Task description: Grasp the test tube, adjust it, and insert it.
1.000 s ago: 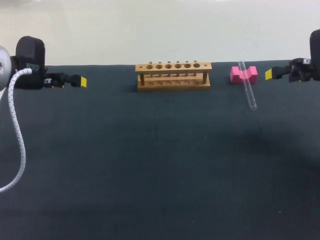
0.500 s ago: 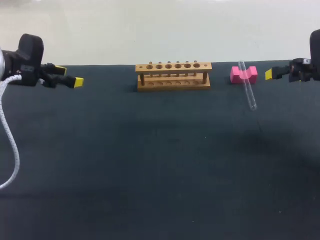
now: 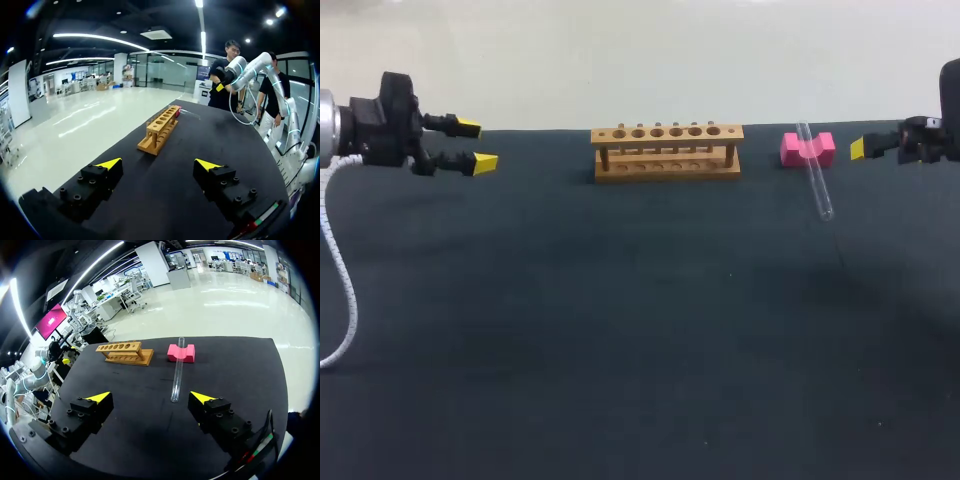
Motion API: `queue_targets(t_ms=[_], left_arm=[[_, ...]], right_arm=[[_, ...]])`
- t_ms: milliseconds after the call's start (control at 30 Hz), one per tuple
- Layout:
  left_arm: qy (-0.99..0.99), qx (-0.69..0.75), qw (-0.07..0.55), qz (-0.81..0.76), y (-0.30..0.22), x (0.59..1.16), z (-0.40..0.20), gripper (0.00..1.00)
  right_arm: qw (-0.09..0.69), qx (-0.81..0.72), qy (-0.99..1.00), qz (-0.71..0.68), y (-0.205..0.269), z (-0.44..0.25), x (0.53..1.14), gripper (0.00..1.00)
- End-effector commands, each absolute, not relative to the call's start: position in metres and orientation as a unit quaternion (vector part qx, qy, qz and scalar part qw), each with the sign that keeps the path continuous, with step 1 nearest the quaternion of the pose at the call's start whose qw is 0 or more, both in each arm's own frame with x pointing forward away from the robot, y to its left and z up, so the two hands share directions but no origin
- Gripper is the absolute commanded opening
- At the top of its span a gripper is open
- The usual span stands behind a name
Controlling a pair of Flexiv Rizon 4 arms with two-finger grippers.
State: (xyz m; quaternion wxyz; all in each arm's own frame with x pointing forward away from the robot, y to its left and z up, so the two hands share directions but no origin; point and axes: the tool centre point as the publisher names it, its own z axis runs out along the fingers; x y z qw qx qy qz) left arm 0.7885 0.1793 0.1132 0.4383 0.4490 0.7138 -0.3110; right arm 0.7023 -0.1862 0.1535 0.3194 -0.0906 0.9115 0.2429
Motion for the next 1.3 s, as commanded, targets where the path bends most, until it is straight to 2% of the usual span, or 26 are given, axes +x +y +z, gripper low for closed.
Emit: queue_targets(t_ms=[33, 800, 1300], left_arm=[[0.672, 0.480, 0.429, -0.365, 0.169, 0.808, 0.102, 1.00], [0.649, 0.500, 0.430, -0.378, 0.120, 0.834, 0.081, 1.00], [0.657, 0.491, 0.440, -0.367, 0.114, 0.829, 0.081, 1.00]], right_arm=[[0.320, -0.091, 0.911, 0.243, -0.186, 0.153, 0.703, 1.00], [0.320, -0.091, 0.911, 0.243, -0.186, 0.153, 0.703, 1.00], [0.320, -0.091, 0.911, 0.243, -0.186, 0.153, 0.703, 1.00]])
